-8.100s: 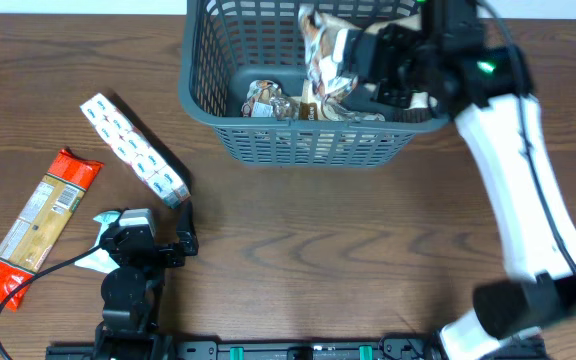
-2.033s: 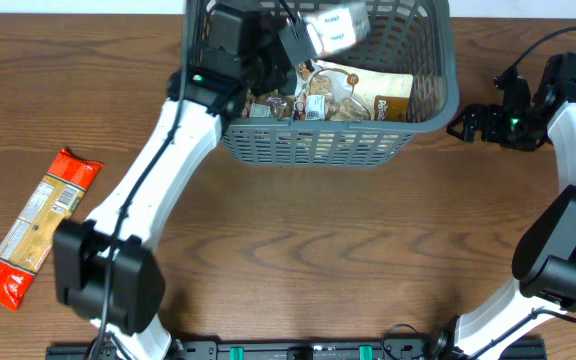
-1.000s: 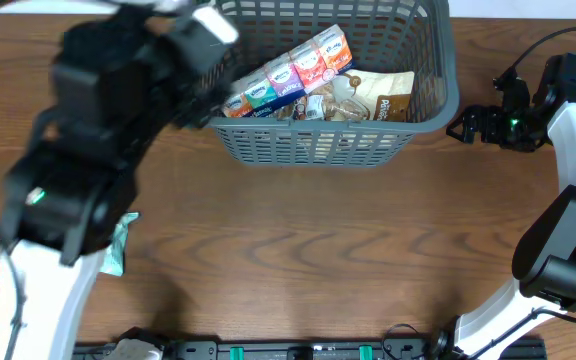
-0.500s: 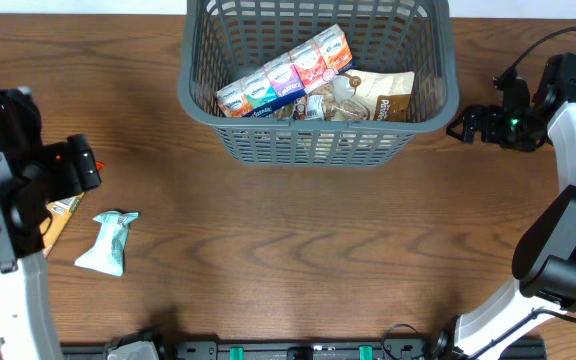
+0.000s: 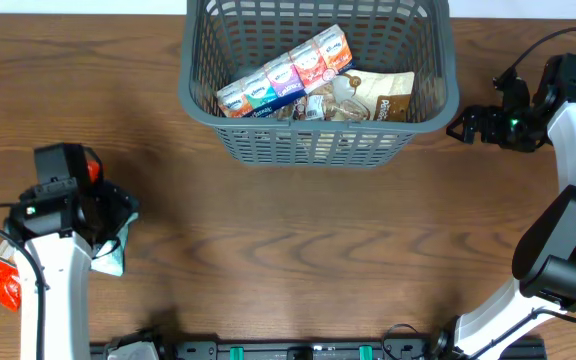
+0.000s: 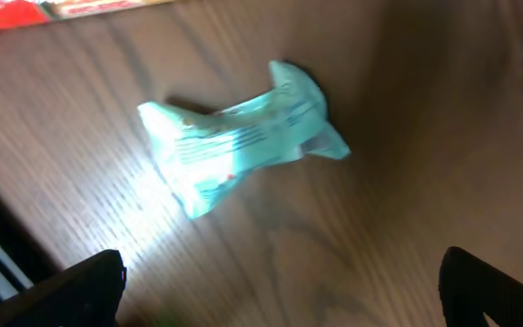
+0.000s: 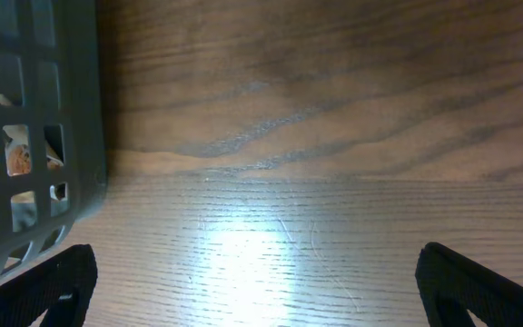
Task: Pack container
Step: 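Lower the left gripper onto the mint-green packet and grasp it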
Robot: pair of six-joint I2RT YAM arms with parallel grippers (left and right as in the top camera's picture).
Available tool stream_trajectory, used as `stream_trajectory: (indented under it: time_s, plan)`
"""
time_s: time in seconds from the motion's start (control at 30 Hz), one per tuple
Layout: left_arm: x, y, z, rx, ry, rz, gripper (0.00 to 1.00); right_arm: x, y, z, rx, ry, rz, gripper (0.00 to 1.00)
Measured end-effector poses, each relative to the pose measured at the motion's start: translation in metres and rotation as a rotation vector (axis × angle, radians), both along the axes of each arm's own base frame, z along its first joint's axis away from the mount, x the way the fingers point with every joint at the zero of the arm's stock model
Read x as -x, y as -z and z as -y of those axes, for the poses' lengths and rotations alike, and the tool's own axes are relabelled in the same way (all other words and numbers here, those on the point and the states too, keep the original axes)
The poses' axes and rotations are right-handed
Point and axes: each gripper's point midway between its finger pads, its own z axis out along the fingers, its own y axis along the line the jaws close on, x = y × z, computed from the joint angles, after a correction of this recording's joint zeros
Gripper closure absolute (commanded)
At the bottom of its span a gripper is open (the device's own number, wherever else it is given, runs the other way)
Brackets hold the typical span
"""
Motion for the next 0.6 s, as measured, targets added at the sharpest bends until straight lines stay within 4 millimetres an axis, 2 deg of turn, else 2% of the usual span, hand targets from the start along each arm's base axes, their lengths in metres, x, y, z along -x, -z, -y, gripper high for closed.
stream_trajectory:
  time_s: [0.13,0.43,0.6]
  plan:
    - [-0.009,-0.008,-0.006,-0.059,0.084,0.037,0.01,0.002,0.001,-0.001,-0.003,0.000,-0.009,0.01]
    - [-0.025,-0.015,-0.013,-0.230,0.556,-0.020,0.02,0.005,0.001,-0.002,-0.007,0.000,-0.020,0.01]
    - [-0.022,-0.007,-0.013,-0.264,0.765,-0.111,0.02,0.004,0.001,-0.002,-0.007,0.000,-0.019,0.01]
